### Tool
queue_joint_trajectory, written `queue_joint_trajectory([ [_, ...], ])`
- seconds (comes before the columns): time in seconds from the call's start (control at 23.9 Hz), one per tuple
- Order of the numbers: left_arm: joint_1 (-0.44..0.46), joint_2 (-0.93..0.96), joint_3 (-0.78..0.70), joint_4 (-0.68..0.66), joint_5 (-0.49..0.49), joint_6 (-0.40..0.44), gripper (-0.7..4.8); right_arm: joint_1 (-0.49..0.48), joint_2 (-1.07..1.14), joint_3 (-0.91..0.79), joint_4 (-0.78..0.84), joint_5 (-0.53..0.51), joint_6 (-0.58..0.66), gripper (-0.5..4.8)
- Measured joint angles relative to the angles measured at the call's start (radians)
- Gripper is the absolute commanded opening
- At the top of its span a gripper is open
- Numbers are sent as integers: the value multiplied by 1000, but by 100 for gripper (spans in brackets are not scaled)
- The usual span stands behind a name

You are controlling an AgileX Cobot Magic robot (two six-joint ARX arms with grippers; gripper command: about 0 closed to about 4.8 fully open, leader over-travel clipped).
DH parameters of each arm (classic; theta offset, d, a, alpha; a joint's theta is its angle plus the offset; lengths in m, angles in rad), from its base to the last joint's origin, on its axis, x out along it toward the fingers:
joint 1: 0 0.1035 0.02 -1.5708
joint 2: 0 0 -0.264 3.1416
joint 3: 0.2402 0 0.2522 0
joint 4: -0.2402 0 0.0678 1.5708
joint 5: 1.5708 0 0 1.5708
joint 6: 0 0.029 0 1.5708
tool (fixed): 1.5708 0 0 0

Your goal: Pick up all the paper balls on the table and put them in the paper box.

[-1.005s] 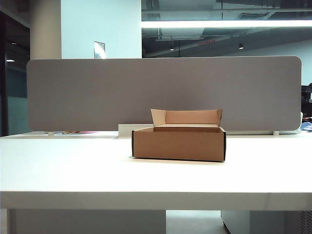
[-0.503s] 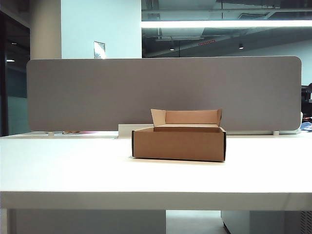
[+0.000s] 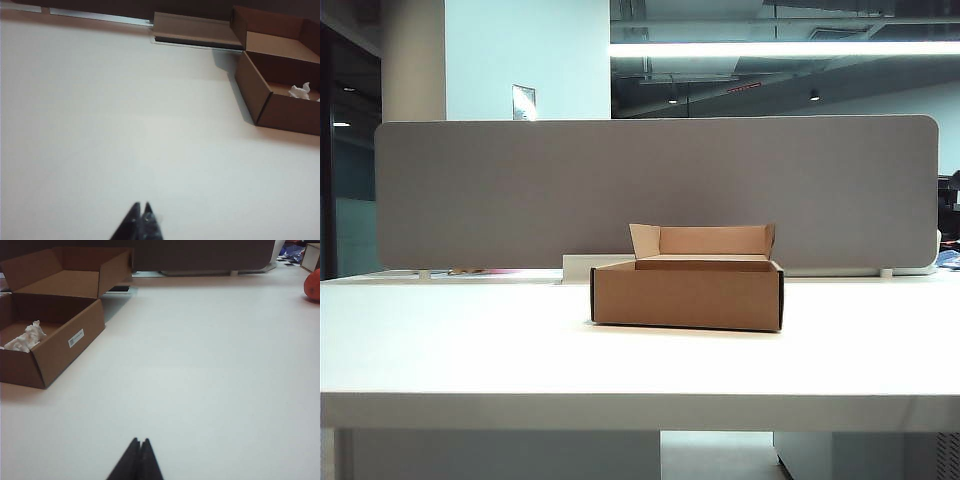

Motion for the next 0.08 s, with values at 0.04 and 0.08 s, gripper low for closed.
queue_joint_trajectory([
  [0.04, 0, 0, 0, 0, 0, 0, -5, 0, 0, 0, 0, 0, 0, -4],
  [0.08, 0, 0, 0, 0, 0, 0, -5, 0, 0, 0, 0, 0, 0, -4],
])
